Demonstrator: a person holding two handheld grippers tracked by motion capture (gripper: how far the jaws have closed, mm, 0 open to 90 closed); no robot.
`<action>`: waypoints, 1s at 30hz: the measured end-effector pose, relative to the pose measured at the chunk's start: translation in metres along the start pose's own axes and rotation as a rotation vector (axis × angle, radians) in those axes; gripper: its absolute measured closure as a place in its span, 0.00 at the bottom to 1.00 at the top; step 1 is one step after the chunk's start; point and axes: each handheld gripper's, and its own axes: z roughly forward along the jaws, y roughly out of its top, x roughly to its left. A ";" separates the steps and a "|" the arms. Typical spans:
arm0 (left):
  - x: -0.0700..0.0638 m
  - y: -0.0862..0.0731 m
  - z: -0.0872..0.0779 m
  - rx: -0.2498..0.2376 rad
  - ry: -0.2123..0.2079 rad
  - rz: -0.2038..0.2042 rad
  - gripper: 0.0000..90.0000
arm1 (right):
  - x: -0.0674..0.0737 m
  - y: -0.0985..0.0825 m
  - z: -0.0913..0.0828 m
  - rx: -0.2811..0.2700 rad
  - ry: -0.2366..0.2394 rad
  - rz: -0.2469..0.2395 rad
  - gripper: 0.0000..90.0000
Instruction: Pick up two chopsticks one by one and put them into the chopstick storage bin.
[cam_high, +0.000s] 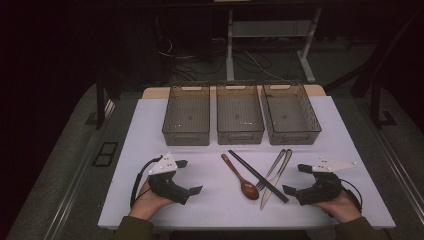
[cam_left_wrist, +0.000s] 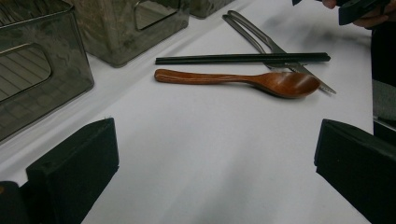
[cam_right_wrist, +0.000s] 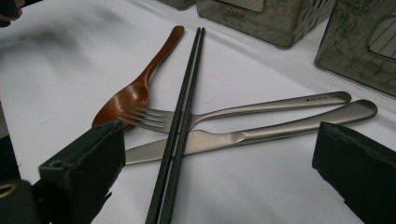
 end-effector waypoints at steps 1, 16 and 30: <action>0.000 0.000 0.000 0.002 0.001 0.000 0.00 | 0.000 0.000 0.000 -0.001 0.000 0.001 0.03; 0.000 0.000 -0.001 -0.001 -0.004 -0.003 0.00 | 0.001 0.007 -0.004 0.032 -0.014 0.005 0.03; -0.001 0.000 0.000 0.002 -0.004 -0.002 0.00 | 0.000 0.019 -0.001 0.039 -0.022 0.008 0.03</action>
